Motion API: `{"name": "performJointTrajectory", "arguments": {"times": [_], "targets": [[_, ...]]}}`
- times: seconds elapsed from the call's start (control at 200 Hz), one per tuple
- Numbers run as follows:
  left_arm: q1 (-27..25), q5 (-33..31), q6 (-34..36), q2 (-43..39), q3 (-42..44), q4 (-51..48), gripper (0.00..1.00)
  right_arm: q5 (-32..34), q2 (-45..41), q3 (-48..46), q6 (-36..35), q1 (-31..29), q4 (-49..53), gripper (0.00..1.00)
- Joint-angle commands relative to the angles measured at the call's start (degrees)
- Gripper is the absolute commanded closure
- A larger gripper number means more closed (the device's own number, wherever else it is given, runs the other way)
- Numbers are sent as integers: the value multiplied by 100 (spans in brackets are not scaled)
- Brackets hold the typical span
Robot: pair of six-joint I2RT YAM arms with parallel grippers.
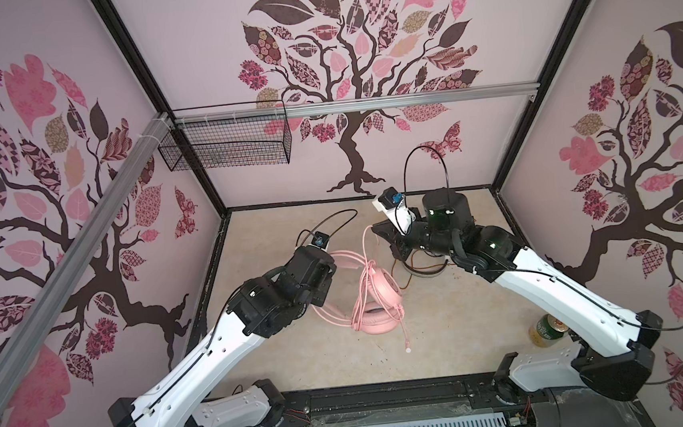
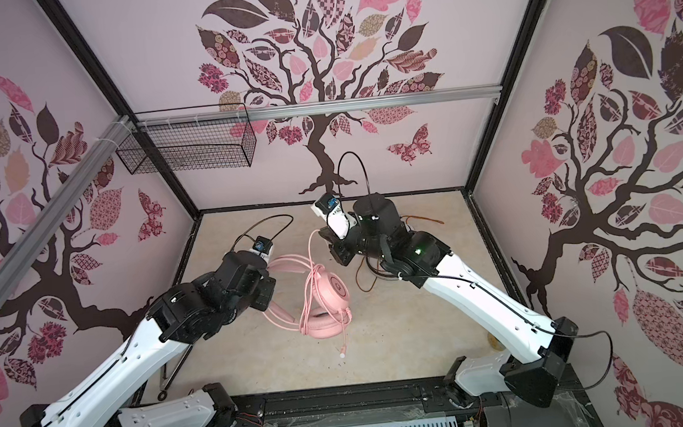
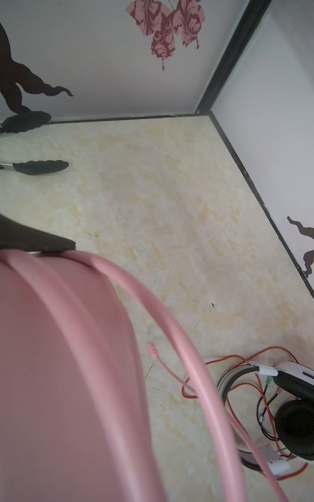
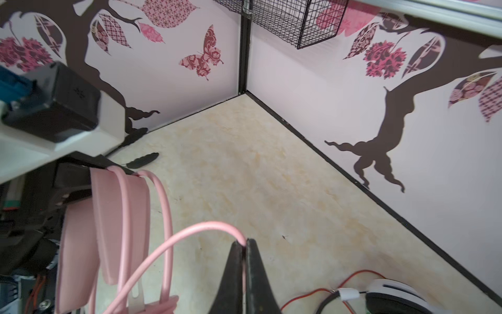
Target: Wrap the headphones
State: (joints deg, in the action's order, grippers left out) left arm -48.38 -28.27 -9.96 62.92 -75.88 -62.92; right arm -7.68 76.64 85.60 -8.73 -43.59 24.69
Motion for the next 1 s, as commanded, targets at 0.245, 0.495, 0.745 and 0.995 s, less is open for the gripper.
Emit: {"name": "performJointTrajectory", "arguments": {"times": [0.245, 0.495, 0.745, 0.995], "targets": [[-15, 542, -700, -494, 152, 81, 100, -2040, -334, -1500, 2459, 1346, -1818, 76], [-5, 396, -1987, -495, 379, -379, 100, -2039, -2059, -3753, 2823, 1535, -2140, 9], [-5, 36, -2553, -508, 299, -535, 100, -2101, -3654, -5731, 3654, 1536, -2580, 6], [-5, -165, -2829, -500, 775, -177, 100, -2242, -3888, -6287, 4263, 1531, -2191, 0]]}}
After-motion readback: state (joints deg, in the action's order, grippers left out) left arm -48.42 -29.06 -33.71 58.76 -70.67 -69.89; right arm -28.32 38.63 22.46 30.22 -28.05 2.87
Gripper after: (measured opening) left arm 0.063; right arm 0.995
